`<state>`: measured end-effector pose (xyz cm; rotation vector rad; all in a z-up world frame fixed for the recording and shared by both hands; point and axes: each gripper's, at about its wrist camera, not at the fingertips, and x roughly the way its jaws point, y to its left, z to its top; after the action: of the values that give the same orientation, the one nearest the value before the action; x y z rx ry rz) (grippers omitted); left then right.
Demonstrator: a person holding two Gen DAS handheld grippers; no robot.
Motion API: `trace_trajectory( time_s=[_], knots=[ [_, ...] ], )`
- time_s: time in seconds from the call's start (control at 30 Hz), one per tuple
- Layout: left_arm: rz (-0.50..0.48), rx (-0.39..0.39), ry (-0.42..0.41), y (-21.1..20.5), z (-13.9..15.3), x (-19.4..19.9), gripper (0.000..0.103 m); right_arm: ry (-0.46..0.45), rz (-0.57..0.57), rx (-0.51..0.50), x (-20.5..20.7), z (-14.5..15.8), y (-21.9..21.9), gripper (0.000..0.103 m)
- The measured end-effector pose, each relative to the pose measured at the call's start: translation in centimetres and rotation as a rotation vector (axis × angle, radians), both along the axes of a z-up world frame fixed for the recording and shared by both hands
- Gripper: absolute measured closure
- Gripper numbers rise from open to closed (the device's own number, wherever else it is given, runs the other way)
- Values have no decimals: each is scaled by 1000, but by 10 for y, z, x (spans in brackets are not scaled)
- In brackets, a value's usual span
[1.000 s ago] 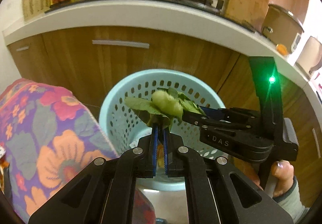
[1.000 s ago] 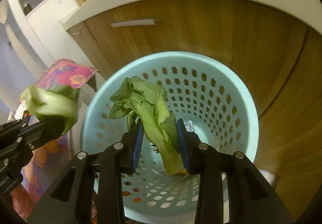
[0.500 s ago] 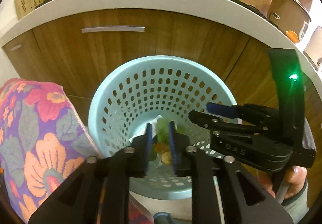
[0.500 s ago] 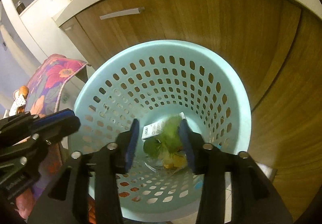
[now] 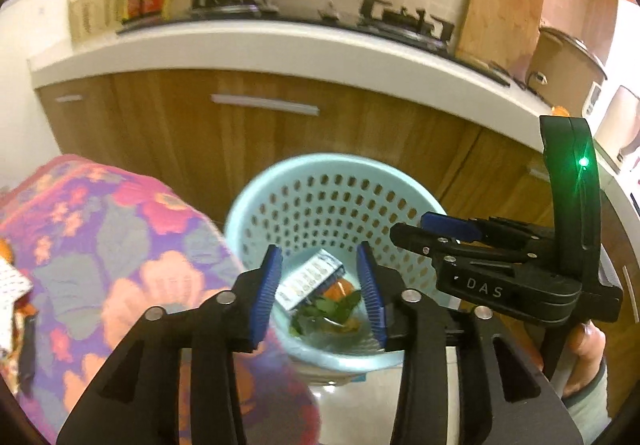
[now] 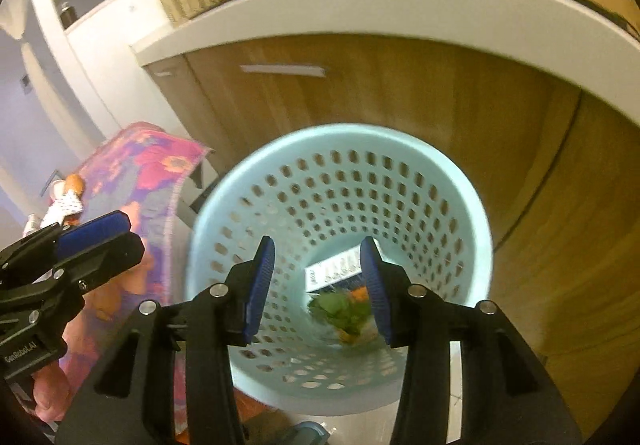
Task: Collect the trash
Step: 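Move both tools back to the table toward the bottle and polka-dot paper, then grasp the peach-label plastic bottle with the left tool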
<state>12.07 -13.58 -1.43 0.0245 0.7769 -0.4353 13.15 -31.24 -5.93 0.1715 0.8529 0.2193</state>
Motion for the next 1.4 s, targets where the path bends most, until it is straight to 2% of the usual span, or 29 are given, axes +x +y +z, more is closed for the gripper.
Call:
trace_trajectory(
  time_s=[0.3, 0.4, 0.47, 0.53, 0.67, 0.83, 0.93, 1.03, 1.17, 1.3, 1.4],
  knots=[
    [113, -46, -73, 61, 32, -35, 55, -64, 101, -29, -14, 31, 58, 62],
    [184, -59, -87, 85, 40, -47, 46, -90, 151, -39, -18, 42, 84, 62],
    [245, -69, -104, 105, 46, -55, 34, -104, 183, -43, -20, 48, 99, 62],
    [317, -79, -122, 126, 52, -64, 28, -120, 214, -49, -23, 53, 114, 62],
    [448, -70, -143, 165, 60, -77, 26, -147, 277, -38, -27, 59, 148, 62],
    [675, -40, -164, 218, 64, -96, 24, -176, 346, -24, -32, 61, 192, 62],
    [838, 12, -185, 245, 64, -104, 24, -182, 388, -18, -34, 58, 218, 62],
    [993, 38, -155, 271, 58, -105, 22, -186, 418, -20, -35, 53, 242, 62],
    [1068, 12, -101, 293, 46, -99, 20, -193, 436, -26, -35, 45, 265, 62],
    [1077, -14, -65, 299, 38, -85, 20, -181, 443, -33, -35, 33, 274, 62],
    [1091, -5, -42, 294, 32, -74, 20, -200, 422, -33, -36, 34, 271, 62]
  ],
)
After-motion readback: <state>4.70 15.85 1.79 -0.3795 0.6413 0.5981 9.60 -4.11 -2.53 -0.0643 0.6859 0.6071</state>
